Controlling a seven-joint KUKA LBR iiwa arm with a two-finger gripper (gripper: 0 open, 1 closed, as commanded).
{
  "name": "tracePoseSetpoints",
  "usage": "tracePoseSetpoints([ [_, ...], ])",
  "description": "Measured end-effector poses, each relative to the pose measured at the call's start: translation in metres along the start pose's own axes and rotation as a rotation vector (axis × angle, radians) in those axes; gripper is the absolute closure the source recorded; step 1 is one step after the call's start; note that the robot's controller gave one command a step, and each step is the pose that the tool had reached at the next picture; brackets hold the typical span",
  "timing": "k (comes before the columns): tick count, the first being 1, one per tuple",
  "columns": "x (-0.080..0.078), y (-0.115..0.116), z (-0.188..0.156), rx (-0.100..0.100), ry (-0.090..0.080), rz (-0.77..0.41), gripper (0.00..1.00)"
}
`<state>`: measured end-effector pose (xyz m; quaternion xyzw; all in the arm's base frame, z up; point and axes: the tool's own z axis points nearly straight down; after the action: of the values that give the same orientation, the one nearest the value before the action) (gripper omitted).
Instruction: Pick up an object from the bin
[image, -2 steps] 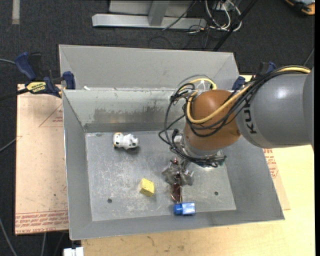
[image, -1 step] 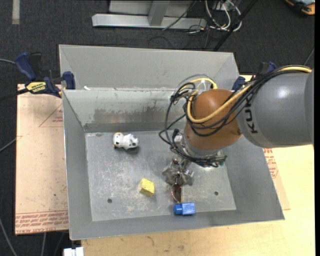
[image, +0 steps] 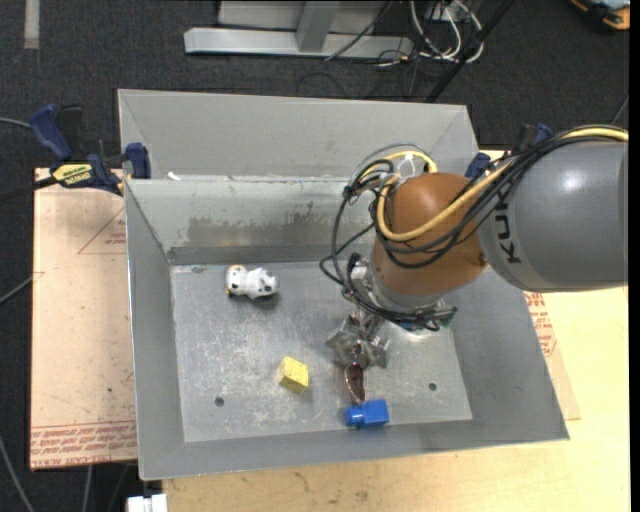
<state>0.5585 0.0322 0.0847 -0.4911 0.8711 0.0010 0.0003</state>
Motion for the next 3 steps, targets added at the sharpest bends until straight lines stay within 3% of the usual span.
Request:
tracePoseSetpoints([
  [3,0.0,0.001,-0.054,-0.002,0.001,0.0,1.0],
])
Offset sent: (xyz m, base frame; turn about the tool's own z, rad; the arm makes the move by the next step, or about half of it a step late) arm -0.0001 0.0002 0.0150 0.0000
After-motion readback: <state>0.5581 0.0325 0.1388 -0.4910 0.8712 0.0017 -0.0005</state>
